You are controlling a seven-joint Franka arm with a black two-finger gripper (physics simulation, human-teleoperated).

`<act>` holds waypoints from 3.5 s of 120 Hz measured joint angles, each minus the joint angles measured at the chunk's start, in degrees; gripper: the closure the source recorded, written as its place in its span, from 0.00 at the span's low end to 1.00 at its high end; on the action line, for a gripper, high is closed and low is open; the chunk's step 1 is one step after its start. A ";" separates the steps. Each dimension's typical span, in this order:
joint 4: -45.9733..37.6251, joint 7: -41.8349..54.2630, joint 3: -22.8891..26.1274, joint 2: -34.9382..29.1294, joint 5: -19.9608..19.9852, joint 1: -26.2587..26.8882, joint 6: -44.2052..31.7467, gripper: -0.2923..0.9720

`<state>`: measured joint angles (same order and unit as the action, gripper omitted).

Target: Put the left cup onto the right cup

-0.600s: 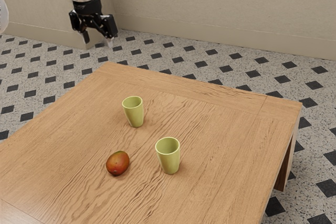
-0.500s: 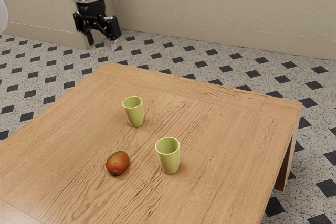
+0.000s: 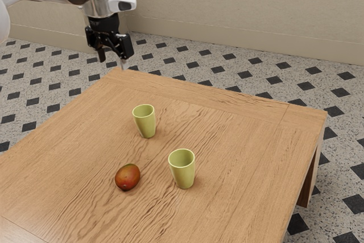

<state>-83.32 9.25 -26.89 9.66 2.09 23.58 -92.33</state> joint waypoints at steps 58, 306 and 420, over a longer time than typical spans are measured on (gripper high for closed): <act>-0.53 1.04 0.00 0.84 0.23 -0.09 -1.72 0.24; 6.81 -1.03 19.26 30.60 8.83 -21.52 -20.94 0.74; 5.83 -6.18 20.99 19.23 -0.34 -10.59 -12.75 0.85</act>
<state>-77.49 3.06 -5.91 28.89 1.75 12.99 -105.08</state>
